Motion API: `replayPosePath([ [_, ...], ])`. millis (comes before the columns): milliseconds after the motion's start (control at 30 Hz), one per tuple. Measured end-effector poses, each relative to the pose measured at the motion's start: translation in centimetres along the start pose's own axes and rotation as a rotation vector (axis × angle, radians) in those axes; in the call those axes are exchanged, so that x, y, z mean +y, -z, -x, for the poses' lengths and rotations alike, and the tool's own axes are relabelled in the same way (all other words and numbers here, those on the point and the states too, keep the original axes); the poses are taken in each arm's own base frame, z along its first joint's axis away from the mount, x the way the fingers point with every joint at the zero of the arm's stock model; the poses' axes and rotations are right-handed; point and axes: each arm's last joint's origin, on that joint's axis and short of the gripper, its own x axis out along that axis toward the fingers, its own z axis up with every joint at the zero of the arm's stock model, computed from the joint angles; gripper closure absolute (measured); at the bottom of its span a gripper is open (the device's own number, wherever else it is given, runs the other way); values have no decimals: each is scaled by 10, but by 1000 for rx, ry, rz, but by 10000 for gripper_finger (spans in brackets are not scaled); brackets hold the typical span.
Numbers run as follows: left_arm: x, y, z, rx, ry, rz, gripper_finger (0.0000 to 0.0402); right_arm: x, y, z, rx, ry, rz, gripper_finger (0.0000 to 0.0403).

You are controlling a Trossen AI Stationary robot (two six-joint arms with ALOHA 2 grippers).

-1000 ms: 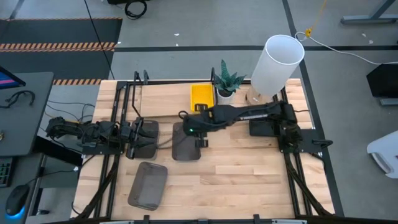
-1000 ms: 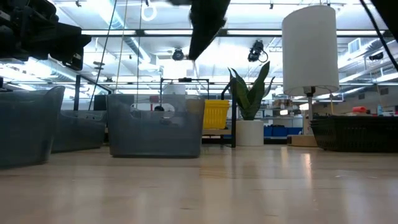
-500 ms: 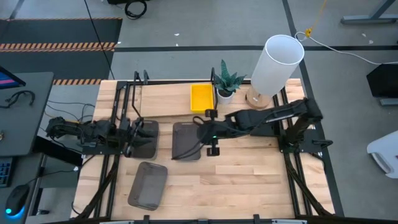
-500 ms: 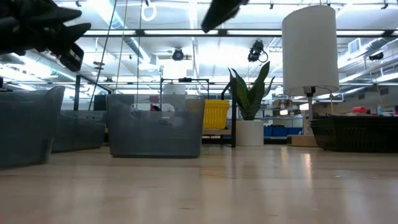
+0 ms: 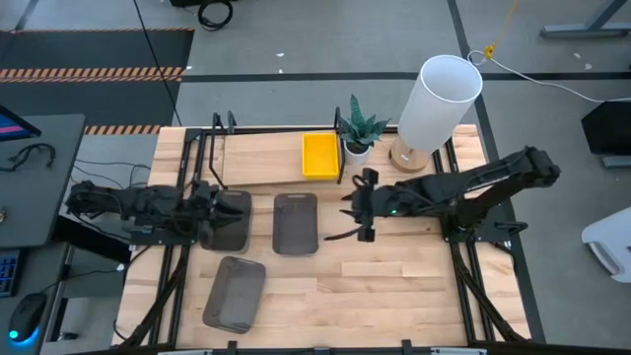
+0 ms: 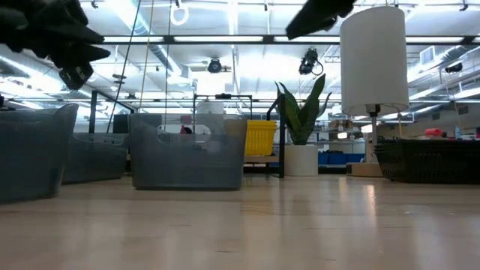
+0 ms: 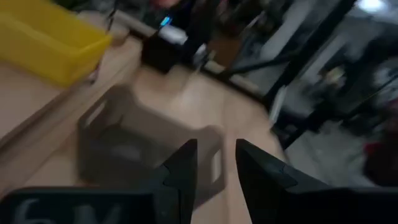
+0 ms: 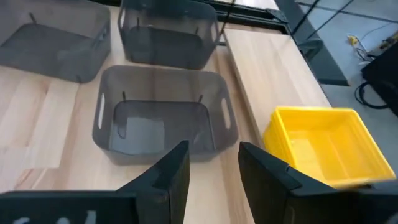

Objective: Stack baskets on shelf by color
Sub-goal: Stack the top left gray bin on the top of the top gray bin

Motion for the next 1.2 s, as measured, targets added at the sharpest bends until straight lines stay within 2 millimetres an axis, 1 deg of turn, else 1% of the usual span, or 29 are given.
replayPosePath([
  [100, -9, -14, -1, 68, -34, -6, 285, -3, 13, 7, -27, 16, -24, 261],
  [267, -23, -32, -8, 259, -66, -28, 285, -5, 35, 11, -73, 14, -64, 261],
  [500, -45, -38, -31, 547, -96, -79, 285, -2, 64, 11, -105, -5, -110, 261],
  [633, -59, -39, -41, 719, -159, -132, 285, -2, 65, 16, -126, -15, -128, 261],
  [733, -69, -42, -45, 839, -224, -152, 285, 2, 65, 19, -133, -35, -129, 261],
  [833, -79, -39, -48, 972, -286, -189, 285, 7, 65, 22, -142, -58, -117, 261],
  [933, -85, -27, -50, 1098, -341, -242, 285, 10, 65, 24, -146, -70, -109, 261],
  [1100, -91, -5, -55, 1208, -392, -303, 283, 11, 64, 24, -151, -74, -112, 261],
  [1200, -92, 3, -60, 1216, -441, -350, 268, 12, 64, 24, -148, -75, -112, 261],
])
